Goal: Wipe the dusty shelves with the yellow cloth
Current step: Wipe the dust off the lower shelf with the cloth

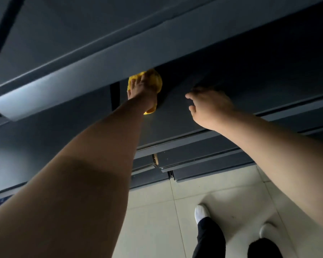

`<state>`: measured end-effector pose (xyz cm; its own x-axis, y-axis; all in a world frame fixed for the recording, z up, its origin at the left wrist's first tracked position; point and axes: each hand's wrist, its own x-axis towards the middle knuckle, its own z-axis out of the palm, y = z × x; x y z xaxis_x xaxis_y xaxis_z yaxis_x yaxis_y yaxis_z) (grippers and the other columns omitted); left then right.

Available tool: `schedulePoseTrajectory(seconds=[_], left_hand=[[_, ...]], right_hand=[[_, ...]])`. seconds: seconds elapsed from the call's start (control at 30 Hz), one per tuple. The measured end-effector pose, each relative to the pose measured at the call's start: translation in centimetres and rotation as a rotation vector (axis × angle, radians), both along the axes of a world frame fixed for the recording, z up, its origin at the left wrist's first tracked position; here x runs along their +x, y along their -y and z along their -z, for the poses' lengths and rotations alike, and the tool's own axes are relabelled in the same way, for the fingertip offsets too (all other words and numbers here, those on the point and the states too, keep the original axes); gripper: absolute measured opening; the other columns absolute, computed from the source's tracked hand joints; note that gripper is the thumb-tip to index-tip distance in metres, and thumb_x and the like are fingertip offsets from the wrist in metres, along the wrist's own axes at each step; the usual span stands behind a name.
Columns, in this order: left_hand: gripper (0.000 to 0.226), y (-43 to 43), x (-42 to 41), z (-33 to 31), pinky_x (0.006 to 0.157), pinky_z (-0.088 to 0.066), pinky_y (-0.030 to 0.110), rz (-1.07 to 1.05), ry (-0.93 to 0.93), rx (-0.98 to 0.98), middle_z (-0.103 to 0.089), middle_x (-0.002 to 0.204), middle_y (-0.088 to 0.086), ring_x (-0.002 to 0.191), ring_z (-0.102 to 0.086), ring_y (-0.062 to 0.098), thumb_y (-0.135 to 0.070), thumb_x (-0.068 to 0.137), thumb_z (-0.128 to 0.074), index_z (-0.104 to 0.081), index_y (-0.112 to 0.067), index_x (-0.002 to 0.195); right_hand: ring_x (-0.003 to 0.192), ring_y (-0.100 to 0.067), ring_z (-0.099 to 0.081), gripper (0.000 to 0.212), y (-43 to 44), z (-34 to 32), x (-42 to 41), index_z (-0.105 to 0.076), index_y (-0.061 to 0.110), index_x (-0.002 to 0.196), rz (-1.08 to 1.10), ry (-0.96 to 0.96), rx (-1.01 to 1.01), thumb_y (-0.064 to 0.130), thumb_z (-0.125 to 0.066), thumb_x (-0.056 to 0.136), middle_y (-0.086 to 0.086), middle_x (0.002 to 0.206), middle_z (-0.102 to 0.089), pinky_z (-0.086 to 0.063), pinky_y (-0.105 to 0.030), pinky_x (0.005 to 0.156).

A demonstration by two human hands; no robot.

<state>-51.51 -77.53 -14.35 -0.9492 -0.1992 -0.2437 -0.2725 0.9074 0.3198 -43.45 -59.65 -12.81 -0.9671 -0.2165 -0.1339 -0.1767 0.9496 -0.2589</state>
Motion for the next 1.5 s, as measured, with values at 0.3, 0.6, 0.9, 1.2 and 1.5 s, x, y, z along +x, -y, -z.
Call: schedulePoseTrajectory(seconds=[0.3,0.6,0.9,1.2,1.5], left_hand=[[0.054,2.0,-1.9,0.5,0.117,-0.017,0.039,-0.204,-0.049,-0.039,-0.03,0.155,0.006,0.144,-0.02,0.028,-0.029,0.1,-0.04,-0.024,-0.022,0.151],[0.078,1.9,5.5,-0.3,0.107,-0.032,0.044,-0.309,0.05,-0.081,-0.024,0.155,0.007,0.136,-0.029,0.037,-0.01,0.092,-0.047,-0.003,-0.025,0.153],[0.067,-0.3,15.2,-1.6,0.105,-0.033,0.047,-0.311,0.117,-0.11,-0.029,0.152,0.009,0.133,-0.03,0.04,-0.008,0.092,-0.043,-0.015,-0.022,0.15],[0.056,-3.2,19.8,-5.3,0.09,-0.043,0.032,-0.111,0.273,-0.105,-0.05,0.101,0.007,0.107,-0.053,0.027,-0.013,0.092,-0.056,-0.034,-0.011,0.144],[0.035,-11.2,24.8,-7.0,0.098,-0.047,0.04,0.039,0.202,0.243,-0.062,0.114,0.012,0.114,-0.058,0.034,-0.012,0.092,-0.052,-0.056,-0.005,0.126]], right_hand=[[0.11,-0.029,-0.058,0.037,1.2,0.5,-0.8,-0.059,0.015,0.124,0.038,0.023,0.103,0.015,-0.059,0.087,-0.007,0.126,-0.057,-0.046,-0.035,0.08],[0.14,-0.029,-0.03,0.049,0.0,-0.5,1.7,-0.044,0.011,0.139,-0.003,0.121,0.099,0.017,-0.055,0.092,-0.009,0.145,-0.038,-0.037,-0.045,0.105],[0.147,-0.028,-0.017,0.053,-3.6,-2.7,8.3,-0.04,0.012,0.143,-0.064,0.169,0.123,0.018,-0.055,0.093,-0.009,0.152,-0.031,-0.03,-0.048,0.114],[0.147,-0.026,-0.018,0.051,-7.3,-7.1,13.2,-0.041,0.013,0.143,-0.085,0.048,0.152,0.02,-0.054,0.094,-0.009,0.153,-0.031,-0.028,-0.044,0.114],[0.125,-0.024,-0.05,0.039,-11.9,-10.7,18.1,-0.053,0.019,0.131,-0.03,0.043,0.146,0.015,-0.052,0.093,-0.002,0.14,-0.046,-0.05,-0.041,0.093]])
